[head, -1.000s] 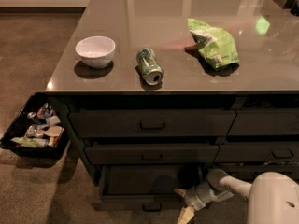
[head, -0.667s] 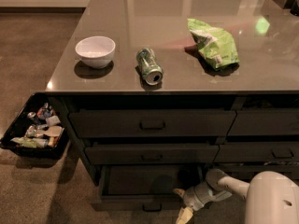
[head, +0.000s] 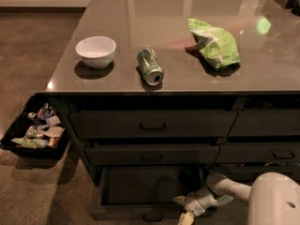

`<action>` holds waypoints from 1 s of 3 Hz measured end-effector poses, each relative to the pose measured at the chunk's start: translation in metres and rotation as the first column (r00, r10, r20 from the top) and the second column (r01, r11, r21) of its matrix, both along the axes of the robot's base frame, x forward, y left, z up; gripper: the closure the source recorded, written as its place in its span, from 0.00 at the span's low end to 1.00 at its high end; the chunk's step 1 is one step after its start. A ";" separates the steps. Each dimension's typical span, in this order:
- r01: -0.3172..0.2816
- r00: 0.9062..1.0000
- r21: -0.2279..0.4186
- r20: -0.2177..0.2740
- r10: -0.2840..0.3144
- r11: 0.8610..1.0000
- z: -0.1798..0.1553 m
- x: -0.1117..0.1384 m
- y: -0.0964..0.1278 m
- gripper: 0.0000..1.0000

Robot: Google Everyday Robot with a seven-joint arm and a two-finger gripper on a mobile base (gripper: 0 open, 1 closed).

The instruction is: Open bottom drawer

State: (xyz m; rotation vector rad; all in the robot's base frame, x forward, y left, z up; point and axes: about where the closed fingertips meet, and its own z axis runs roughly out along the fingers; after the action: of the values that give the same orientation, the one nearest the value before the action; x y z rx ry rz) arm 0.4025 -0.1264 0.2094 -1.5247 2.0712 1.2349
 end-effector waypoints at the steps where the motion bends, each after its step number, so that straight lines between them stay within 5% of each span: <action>1: 0.028 0.999 -0.002 -0.026 -0.029 1.000 0.012 -0.024 -0.001 0.00; 2: 0.083 0.995 0.001 -0.061 -0.083 0.997 0.040 -0.070 -0.003 0.00; 3: 0.061 0.994 0.012 -0.092 -0.060 0.998 0.041 -0.092 0.004 0.00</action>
Offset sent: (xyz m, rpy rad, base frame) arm -0.1360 -0.0061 0.0760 0.0123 0.1169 -0.1426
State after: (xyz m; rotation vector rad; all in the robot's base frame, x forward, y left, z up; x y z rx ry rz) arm 0.3109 -0.1223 0.2500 -1.4124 2.1434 1.3178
